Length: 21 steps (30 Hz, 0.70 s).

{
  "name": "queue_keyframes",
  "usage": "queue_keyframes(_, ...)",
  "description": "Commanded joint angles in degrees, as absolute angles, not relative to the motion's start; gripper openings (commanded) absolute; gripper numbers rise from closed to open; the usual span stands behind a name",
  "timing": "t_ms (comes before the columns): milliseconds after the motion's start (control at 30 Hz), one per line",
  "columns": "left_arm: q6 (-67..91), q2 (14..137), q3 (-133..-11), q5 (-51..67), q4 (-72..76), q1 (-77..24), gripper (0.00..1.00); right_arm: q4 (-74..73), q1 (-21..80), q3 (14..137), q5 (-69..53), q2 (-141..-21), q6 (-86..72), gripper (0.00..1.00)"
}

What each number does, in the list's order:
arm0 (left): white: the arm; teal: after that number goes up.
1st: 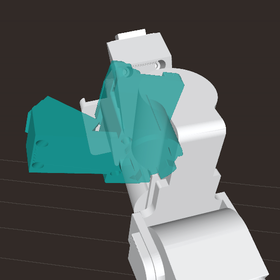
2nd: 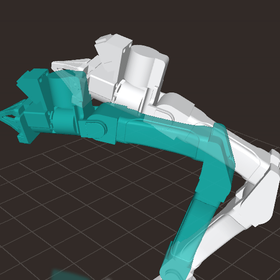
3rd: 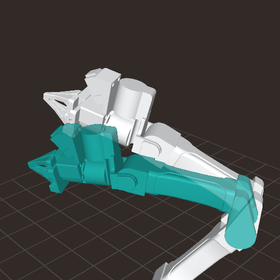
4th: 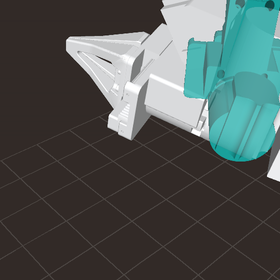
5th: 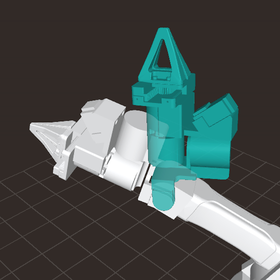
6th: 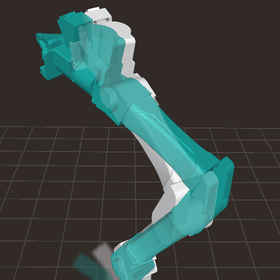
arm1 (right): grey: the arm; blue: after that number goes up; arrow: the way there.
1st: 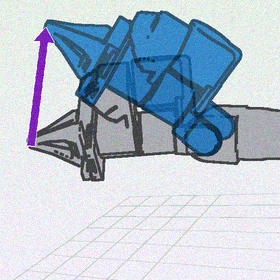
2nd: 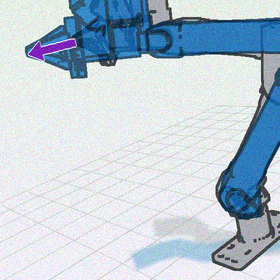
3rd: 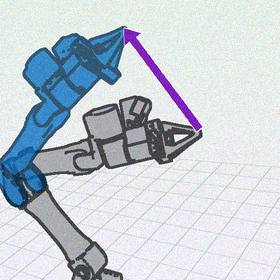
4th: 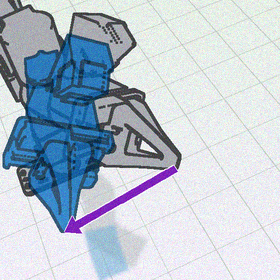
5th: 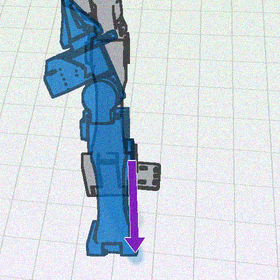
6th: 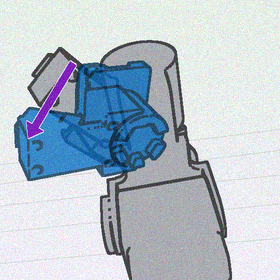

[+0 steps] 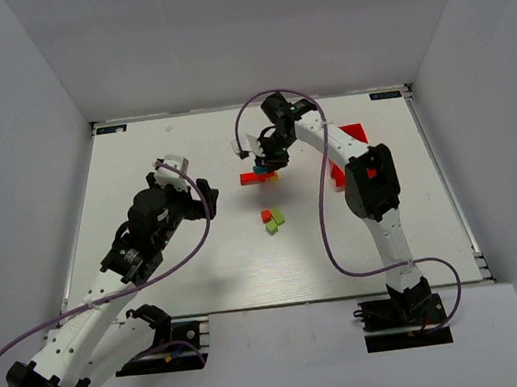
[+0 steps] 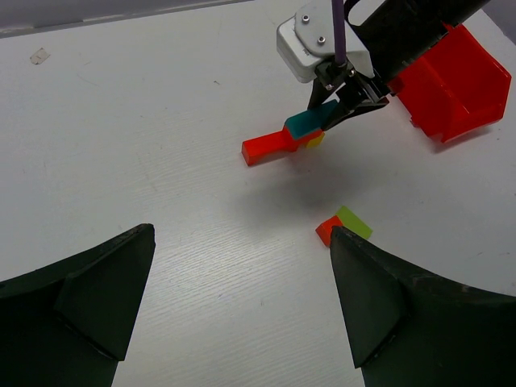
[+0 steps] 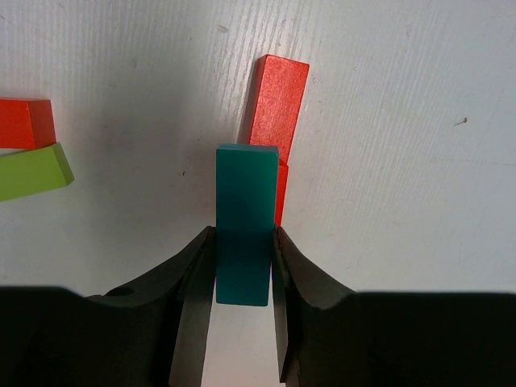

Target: Build the wood block tower

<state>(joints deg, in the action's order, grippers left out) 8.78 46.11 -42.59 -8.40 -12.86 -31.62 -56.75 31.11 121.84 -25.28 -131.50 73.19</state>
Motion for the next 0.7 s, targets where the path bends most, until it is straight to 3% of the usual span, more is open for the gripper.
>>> queue_keyframes(0, 8.26, 45.26, -42.8, -7.91, -12.57, -31.29, 0.99, -55.46, 30.85, 124.01, -25.14, -131.92, 71.46, 0.0)
queue_keyframes(667, 8.26, 45.26, -42.8, -7.91, -12.57, -31.29, 0.99, -53.61, 30.85, 124.19, -24.26, -132.8, 68.99, 0.01)
